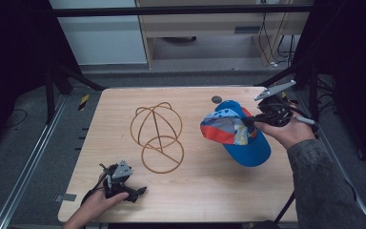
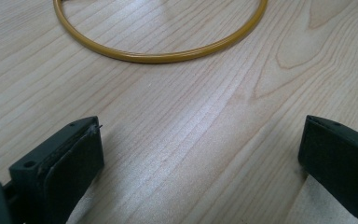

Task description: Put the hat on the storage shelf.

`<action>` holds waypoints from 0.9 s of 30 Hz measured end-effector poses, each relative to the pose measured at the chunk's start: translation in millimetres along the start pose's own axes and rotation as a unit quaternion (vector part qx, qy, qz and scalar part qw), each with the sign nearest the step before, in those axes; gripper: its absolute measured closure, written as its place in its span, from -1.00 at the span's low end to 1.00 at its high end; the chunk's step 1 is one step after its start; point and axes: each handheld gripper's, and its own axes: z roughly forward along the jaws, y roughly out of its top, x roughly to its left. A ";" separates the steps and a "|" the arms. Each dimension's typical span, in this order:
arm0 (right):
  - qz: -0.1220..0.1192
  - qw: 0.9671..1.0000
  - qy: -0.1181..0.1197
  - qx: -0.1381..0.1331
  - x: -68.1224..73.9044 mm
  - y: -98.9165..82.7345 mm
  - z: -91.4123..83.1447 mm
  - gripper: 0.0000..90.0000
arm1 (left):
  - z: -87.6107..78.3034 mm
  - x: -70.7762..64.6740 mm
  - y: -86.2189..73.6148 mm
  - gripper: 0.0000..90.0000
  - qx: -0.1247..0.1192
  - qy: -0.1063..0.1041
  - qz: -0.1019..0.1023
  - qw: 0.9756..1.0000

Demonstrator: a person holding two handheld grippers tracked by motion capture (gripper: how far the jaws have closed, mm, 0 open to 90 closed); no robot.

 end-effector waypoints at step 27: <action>-0.041 0.997 -0.002 -0.060 23.3 69.8 -28.2 1.00 | -0.3 0.0 0.2 -1.00 0.002 -0.001 0.000 1.000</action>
